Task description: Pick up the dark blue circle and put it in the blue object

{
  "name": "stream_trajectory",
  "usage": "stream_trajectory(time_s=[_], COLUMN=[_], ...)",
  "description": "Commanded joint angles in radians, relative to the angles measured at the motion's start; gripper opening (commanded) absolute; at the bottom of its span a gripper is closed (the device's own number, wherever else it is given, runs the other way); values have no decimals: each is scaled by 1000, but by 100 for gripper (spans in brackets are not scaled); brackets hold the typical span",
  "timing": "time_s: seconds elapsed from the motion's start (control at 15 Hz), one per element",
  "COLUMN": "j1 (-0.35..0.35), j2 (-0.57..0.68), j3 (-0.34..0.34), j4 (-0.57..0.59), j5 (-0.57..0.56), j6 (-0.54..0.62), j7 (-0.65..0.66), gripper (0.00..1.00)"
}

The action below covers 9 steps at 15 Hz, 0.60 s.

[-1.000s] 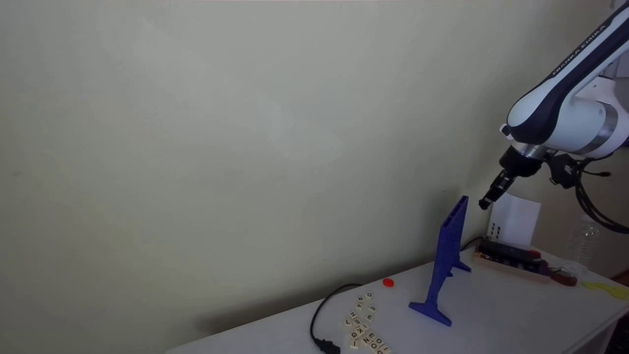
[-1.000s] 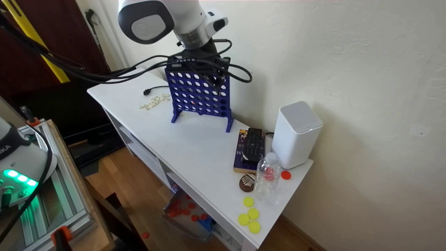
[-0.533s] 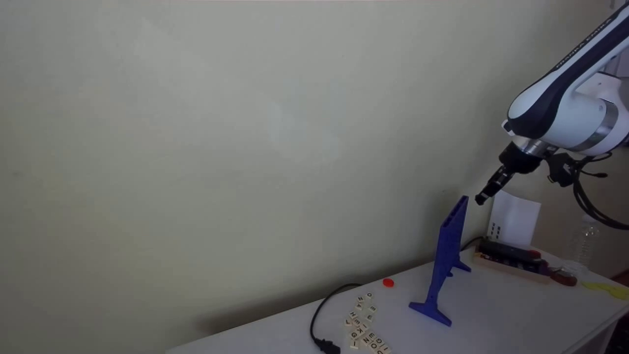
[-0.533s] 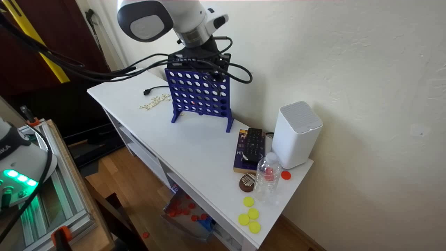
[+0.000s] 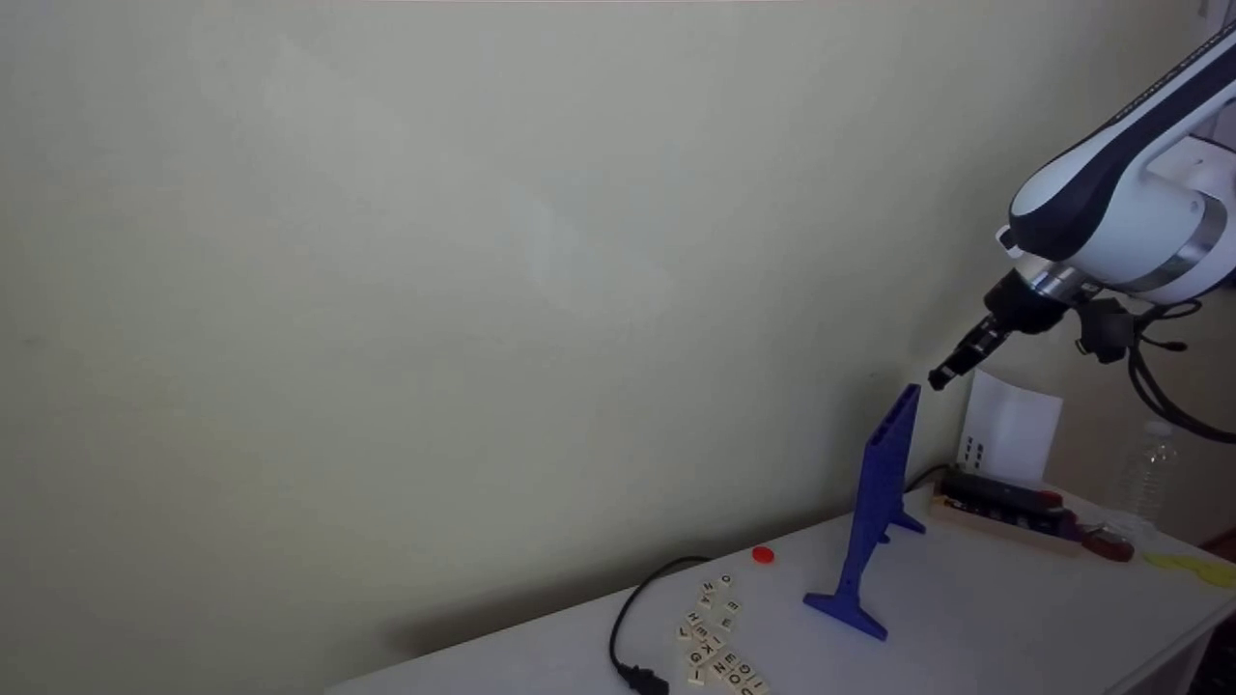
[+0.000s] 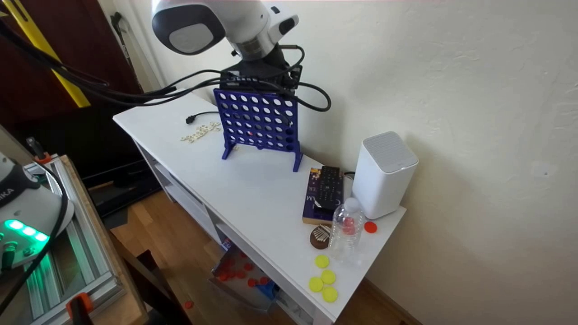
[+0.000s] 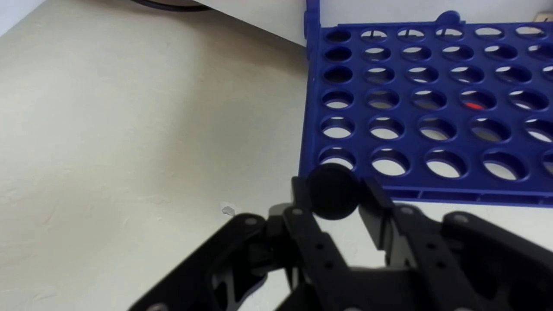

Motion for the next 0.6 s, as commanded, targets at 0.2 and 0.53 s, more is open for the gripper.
stream_trajectory(time_s=[0.2, 0.53], j1=[-133, -214], j2=[92, 153], j3=[124, 174], j4=[-4, -10], j5=[-1, -177], j6=[12, 4], j7=[-57, 52], gripper=[9, 9])
